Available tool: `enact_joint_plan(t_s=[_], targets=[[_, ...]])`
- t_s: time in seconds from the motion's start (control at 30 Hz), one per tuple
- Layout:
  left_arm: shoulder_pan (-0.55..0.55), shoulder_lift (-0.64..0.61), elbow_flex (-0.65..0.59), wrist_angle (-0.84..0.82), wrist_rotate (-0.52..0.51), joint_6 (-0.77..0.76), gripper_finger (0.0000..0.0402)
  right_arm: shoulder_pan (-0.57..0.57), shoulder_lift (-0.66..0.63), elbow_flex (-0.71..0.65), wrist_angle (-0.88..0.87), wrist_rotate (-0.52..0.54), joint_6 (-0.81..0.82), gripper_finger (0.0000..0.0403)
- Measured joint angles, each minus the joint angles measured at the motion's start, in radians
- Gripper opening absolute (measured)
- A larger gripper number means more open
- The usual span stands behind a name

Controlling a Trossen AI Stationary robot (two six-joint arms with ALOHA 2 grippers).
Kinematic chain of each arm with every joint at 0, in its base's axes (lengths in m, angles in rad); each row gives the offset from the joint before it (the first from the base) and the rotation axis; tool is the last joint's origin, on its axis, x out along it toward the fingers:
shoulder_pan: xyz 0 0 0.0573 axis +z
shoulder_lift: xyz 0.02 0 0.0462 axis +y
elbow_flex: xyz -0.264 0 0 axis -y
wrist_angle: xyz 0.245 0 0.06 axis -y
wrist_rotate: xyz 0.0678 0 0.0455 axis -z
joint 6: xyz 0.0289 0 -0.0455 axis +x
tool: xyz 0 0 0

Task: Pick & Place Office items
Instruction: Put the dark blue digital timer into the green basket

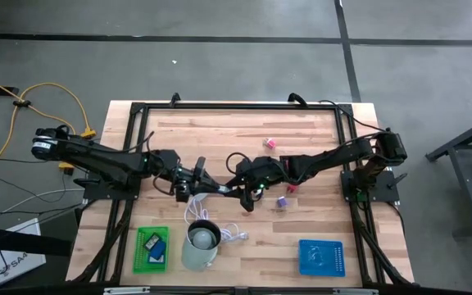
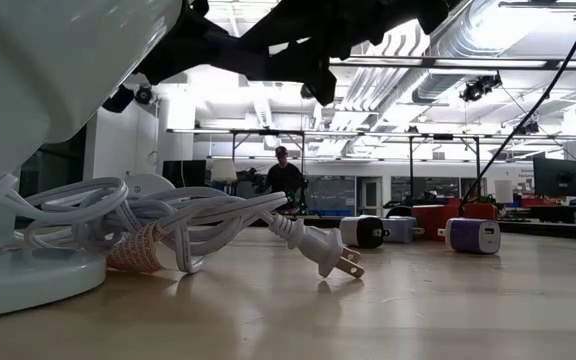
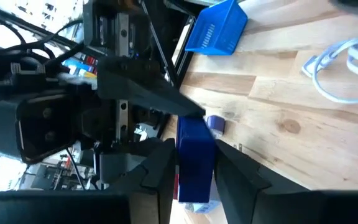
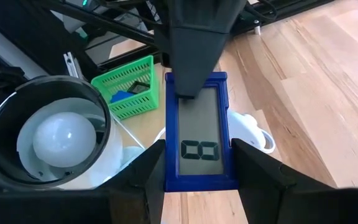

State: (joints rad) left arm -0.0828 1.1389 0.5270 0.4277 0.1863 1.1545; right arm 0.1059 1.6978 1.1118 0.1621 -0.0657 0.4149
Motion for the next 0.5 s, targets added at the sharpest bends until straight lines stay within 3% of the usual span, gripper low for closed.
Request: enact_joint_plan(t_s=[0.5], targets=[[-0.007,0.0,0.0,0.001,-0.005,-0.003,0.0096,0.0,0.0,0.0,0.0,0.002,0.001,0.0148]])
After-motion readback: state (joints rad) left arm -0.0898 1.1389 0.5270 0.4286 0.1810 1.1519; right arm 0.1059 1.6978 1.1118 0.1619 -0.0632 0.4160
